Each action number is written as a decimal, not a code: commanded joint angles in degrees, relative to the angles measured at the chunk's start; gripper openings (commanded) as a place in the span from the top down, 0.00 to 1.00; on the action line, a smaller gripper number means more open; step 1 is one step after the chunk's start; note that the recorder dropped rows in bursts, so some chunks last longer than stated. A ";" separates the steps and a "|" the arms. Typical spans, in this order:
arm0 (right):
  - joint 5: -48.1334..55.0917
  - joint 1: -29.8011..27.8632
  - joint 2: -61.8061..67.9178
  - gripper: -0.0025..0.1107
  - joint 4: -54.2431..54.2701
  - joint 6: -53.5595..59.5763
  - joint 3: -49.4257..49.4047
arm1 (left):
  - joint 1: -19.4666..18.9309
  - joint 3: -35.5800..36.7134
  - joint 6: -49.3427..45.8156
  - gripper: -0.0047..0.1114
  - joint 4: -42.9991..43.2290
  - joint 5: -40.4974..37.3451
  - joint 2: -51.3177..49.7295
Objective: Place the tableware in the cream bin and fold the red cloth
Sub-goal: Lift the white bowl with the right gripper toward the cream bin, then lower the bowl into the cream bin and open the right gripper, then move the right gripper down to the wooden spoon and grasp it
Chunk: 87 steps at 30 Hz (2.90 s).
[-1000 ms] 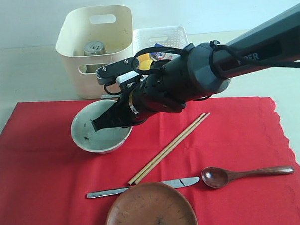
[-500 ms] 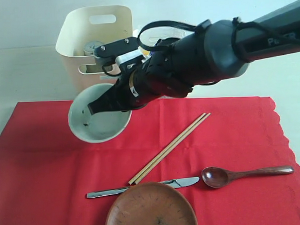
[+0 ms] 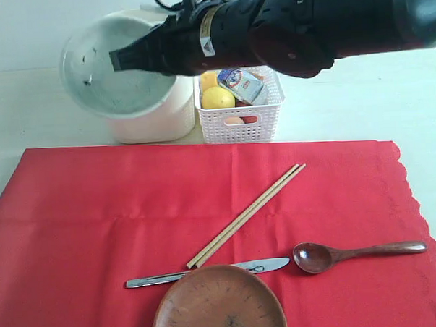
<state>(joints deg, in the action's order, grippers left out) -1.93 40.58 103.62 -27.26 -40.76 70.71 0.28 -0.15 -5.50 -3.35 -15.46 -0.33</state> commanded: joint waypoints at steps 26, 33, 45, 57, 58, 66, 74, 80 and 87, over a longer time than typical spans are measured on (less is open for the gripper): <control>-7.63 -6.31 23.07 0.56 37.80 12.72 19.55 | 0.31 0.15 -0.08 0.96 0.16 0.31 0.33; -2.90 -6.31 21.97 0.41 36.13 13.47 19.55 | 0.31 0.15 -0.08 0.96 0.16 0.31 0.33; 17.70 -6.31 13.95 0.63 32.32 24.10 19.55 | 0.31 0.15 -0.08 0.96 0.16 0.31 0.33; 30.42 -6.31 7.74 0.98 32.67 33.33 16.69 | 0.31 0.15 -0.08 0.96 0.16 0.31 0.33; 30.42 -6.31 6.95 0.98 32.67 33.66 15.66 | 0.31 0.15 -0.08 0.96 0.16 0.31 0.33; 29.57 -6.31 -1.97 0.98 32.67 38.49 2.78 | 0.31 0.15 -0.08 0.96 0.16 0.31 0.33; 28.55 -5.94 -11.09 0.98 33.54 39.72 -13.14 | 0.31 0.15 -0.08 0.96 0.16 0.31 0.33; 26.44 -2.17 -12.82 0.98 38.08 44.19 -22.62 | 0.31 0.15 -0.08 0.96 0.16 0.31 0.33; 26.73 1.41 -12.82 0.98 37.52 44.19 -26.96 | 0.31 0.15 -0.08 0.96 0.16 0.31 0.33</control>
<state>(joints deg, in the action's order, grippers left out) 24.75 41.28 91.41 10.58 2.81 44.41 0.28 -0.15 -5.50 -3.35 -15.46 -0.33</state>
